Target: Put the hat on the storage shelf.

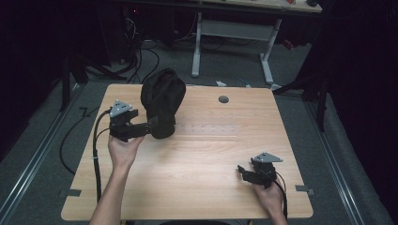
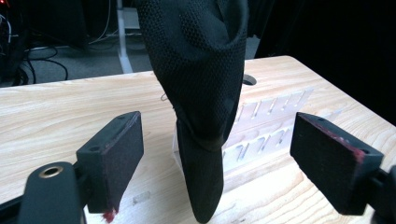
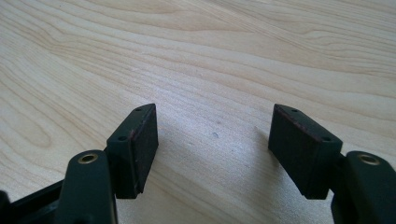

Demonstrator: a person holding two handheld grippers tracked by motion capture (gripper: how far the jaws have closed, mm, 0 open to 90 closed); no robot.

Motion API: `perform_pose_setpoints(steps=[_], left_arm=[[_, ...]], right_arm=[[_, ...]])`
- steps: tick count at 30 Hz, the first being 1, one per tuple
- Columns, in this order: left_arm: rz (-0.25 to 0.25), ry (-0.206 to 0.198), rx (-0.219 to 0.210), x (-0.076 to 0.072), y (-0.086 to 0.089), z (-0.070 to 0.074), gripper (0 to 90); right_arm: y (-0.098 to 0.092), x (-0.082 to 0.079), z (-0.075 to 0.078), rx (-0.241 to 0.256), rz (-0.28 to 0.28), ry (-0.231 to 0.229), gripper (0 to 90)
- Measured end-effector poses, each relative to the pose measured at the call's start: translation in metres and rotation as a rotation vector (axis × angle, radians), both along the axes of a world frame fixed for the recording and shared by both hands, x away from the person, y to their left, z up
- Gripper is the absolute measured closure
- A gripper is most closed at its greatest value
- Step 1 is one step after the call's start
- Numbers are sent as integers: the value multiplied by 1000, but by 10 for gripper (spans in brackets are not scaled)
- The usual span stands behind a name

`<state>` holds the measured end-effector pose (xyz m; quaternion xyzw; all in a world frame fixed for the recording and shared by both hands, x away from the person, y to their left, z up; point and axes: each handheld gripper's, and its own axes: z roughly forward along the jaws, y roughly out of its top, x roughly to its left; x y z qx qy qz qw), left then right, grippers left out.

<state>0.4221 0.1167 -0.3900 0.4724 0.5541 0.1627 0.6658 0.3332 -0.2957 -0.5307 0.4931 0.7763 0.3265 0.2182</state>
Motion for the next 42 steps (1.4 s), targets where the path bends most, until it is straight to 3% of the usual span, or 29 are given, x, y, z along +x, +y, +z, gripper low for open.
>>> perform_pose_setpoints(steps=[9, 13, 21, 33, 36, 42], left_arm=[[-22, 13, -12, -19, 12, -10, 204], [-32, 38, 2, -31, 17, -23, 209], [-42, 68, -26, -51, 27, -48, 214], [-88, 139, -21, -64, 22, -85, 213], [-103, 158, 18, -66, 17, -96, 212], [-104, 198, 51, -69, 10, -119, 223]], right_arm=[[0, 0, 0, 0, 0, 0, 333], [0, 0, 0, 0, 0, 0, 333], [0, 0, 0, 0, 0, 0, 333], [0, 0, 0, 1, 2, 0, 332], [0, 0, 0, 1, 2, -1, 332], [0, 0, 0, 2, 2, 0, 332]])
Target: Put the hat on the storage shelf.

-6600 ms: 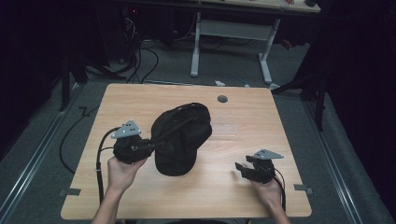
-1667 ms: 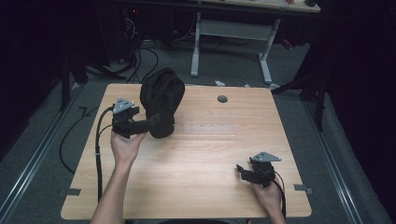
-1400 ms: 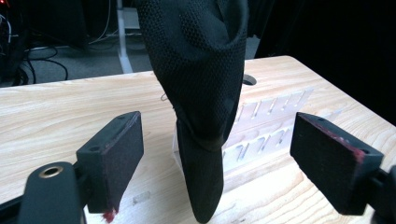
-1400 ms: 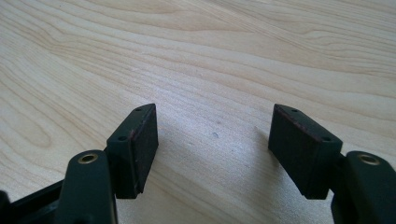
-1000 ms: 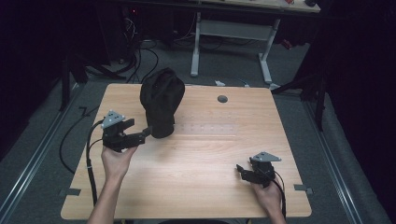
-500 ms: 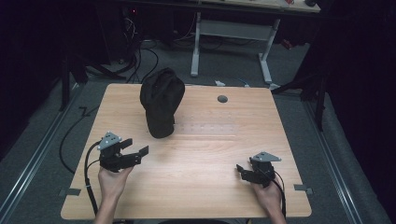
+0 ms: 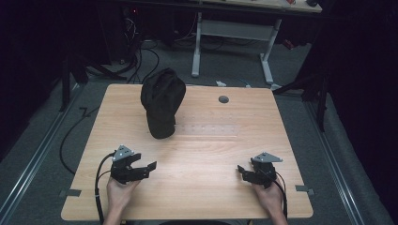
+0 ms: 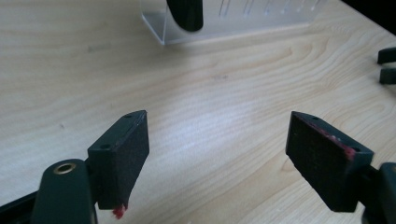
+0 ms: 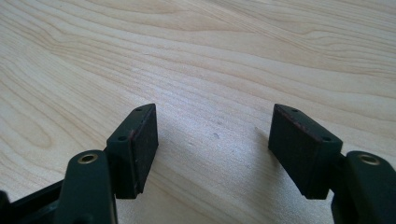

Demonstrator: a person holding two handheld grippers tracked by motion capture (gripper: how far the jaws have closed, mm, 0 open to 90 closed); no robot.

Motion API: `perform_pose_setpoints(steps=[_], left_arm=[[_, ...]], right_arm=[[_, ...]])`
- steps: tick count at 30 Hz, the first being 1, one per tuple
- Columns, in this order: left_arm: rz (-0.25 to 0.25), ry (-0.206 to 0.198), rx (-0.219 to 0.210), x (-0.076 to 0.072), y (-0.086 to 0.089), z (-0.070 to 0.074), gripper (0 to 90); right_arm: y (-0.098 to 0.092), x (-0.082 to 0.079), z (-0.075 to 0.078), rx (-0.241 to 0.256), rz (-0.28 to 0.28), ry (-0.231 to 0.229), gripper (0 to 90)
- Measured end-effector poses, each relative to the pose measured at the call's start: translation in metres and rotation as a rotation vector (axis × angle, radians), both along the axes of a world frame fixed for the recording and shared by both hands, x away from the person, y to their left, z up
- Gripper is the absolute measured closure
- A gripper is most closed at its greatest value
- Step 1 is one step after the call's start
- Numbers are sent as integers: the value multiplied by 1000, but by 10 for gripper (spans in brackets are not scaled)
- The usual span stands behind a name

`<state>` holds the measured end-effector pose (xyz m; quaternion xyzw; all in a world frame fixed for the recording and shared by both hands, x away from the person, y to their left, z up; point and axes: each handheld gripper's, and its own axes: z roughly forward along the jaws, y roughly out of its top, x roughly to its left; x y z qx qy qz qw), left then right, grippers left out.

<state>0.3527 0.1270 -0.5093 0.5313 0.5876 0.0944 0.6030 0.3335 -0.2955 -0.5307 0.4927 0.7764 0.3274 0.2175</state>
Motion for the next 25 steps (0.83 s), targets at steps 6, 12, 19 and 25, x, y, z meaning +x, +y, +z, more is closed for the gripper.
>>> perform_pose_setpoints(steps=[6, 12, 19, 25], left_arm=[[20, 30, 92, 1, -8, -23, 247], [40, -5, 153, 0, -12, -34, 252], [37, -34, 257, -2, -22, -38, 227], [46, -31, 248, -1, -22, -38, 226]], right_arm=[[0, 0, 0, 0, 0, 0, 332], [0, 0, 0, 0, 0, 0, 332], [0, 0, 0, 0, 0, 0, 332], [0, 0, 0, 0, 0, 0, 332]])
